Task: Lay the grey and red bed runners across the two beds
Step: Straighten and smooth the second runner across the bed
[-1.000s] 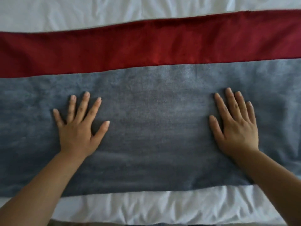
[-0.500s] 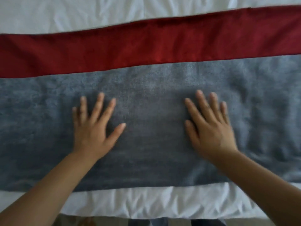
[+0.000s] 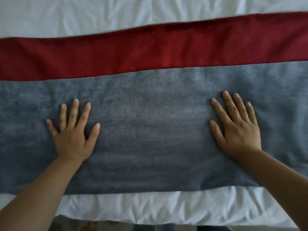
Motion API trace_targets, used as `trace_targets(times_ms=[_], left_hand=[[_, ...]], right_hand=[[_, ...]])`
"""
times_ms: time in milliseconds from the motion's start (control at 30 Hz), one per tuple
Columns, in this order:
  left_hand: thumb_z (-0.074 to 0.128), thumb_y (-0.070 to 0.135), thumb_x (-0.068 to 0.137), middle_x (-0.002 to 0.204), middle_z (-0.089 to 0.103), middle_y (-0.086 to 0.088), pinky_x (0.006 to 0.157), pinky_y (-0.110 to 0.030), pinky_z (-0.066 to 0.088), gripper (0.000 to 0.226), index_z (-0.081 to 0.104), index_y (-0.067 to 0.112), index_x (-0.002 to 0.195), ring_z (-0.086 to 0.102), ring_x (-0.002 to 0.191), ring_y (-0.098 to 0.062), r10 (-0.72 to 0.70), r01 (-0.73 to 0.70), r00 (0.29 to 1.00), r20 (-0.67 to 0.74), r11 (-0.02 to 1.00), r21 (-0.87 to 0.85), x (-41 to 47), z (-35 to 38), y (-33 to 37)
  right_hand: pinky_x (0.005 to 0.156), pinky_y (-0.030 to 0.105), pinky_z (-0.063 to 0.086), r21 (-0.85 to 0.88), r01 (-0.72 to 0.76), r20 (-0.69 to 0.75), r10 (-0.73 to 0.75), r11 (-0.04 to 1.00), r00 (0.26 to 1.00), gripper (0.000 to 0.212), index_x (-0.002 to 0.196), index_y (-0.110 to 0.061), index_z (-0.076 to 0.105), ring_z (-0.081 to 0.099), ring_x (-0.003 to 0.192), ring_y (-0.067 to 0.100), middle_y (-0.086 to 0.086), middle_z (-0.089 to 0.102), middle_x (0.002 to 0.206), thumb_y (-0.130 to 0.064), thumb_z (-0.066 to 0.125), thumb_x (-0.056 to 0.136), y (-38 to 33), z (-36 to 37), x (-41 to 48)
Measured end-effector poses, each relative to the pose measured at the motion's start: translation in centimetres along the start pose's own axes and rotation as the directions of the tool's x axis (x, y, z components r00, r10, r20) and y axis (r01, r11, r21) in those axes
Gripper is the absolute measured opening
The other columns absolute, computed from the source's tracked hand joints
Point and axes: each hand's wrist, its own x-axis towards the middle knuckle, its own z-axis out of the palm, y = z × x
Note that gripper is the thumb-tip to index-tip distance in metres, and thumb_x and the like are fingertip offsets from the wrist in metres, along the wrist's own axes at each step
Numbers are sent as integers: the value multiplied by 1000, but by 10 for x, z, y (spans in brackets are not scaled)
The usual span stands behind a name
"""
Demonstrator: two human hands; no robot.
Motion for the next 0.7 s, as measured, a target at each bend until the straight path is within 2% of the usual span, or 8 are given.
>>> trace_targets(times_ms=[133,233,300,367,433,567,700], left_hand=[[18,75,97,172,1,13,116,-75,2,71,11,45,161,-4,159,-23,-21,21,1000,-9,1000,-10,1,2,0],[18,81,93,173,1,10,117,-75,2,78,9,45,162,-3,159,-33,-29,28,1000,-7,998,-61,1,-7,17],[21,82,92,173,4,9,120,-71,3,80,10,45,162,0,158,-36,53,-60,997,-52,989,-136,0,-15,57],[24,80,94,173,6,8,123,-66,3,79,11,43,162,2,159,-32,202,-217,974,-104,962,-163,-8,-15,110],[27,79,93,173,6,6,123,-66,4,79,13,43,162,1,159,-31,293,-303,952,-93,945,-122,-20,-4,155],[32,77,93,173,2,7,122,-69,2,78,12,46,161,-5,159,-32,231,-235,971,-61,970,-61,-24,18,178],[34,70,95,173,3,9,122,-69,3,73,12,46,161,-4,159,-31,267,-270,961,-72,963,-22,-24,19,175]], right_hand=[[127,48,7,10,0,19,0,1000,1000,64,161,-37,10,1,157,19,-4,4,171,-59,23,103,-2,-4,0],[127,51,6,43,-30,32,29,999,999,62,162,-36,10,-2,157,23,-2,3,171,-54,23,104,-10,-10,1],[126,55,3,90,-72,23,71,993,997,60,162,-35,11,-4,157,30,2,4,171,-49,24,105,-28,-13,2],[125,55,1,113,-14,-13,16,993,1000,59,161,-36,14,-3,157,32,4,6,171,-49,26,105,-50,-12,-4],[126,54,5,127,56,-24,-53,990,998,59,161,-36,17,1,157,27,1,8,171,-50,28,105,-67,-7,-12],[126,53,5,122,15,-12,-14,992,1000,59,161,-37,14,0,157,21,-3,6,171,-51,27,105,-71,3,-16],[126,52,5,80,16,20,-17,997,1000,60,162,-35,14,0,157,20,-2,5,171,-52,25,104,-77,6,-17]])
